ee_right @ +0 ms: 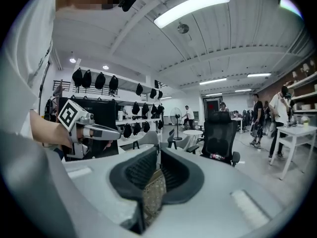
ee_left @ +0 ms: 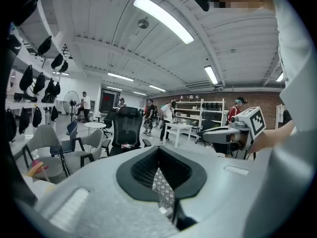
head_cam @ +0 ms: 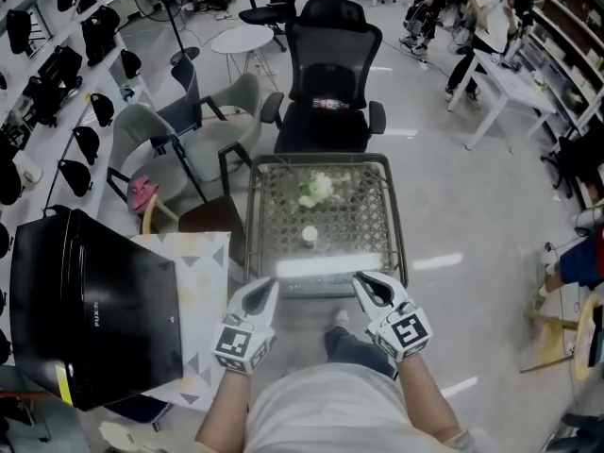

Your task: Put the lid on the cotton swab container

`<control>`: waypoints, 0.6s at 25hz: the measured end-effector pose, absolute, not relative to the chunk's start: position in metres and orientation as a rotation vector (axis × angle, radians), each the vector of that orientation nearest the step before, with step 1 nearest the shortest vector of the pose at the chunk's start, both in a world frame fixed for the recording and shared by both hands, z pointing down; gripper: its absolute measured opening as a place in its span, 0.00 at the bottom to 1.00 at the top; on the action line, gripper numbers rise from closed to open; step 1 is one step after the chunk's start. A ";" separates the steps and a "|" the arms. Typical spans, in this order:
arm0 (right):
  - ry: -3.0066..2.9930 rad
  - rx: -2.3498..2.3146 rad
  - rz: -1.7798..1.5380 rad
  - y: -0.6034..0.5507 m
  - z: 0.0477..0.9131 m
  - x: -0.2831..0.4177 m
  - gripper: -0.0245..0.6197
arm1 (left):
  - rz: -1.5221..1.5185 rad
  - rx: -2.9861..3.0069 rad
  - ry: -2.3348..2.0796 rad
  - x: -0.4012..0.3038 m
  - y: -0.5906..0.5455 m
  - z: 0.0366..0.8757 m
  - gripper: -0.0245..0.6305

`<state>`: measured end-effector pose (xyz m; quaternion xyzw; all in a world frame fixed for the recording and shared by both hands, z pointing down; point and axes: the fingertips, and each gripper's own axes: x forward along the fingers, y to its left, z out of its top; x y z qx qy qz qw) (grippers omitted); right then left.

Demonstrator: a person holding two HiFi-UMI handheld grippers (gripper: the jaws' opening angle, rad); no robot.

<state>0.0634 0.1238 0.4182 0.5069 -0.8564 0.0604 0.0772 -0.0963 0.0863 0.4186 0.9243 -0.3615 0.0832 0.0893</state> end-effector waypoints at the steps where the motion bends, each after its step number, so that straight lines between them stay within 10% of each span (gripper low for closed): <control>1: -2.572 1.509 0.187 0.115 0.419 0.071 0.08 | 0.254 2.744 -1.087 -0.089 0.078 0.418 0.05; 15: -2.689 1.379 0.298 0.028 0.434 0.171 0.08 | 0.355 2.644 -1.244 0.007 0.006 0.427 0.05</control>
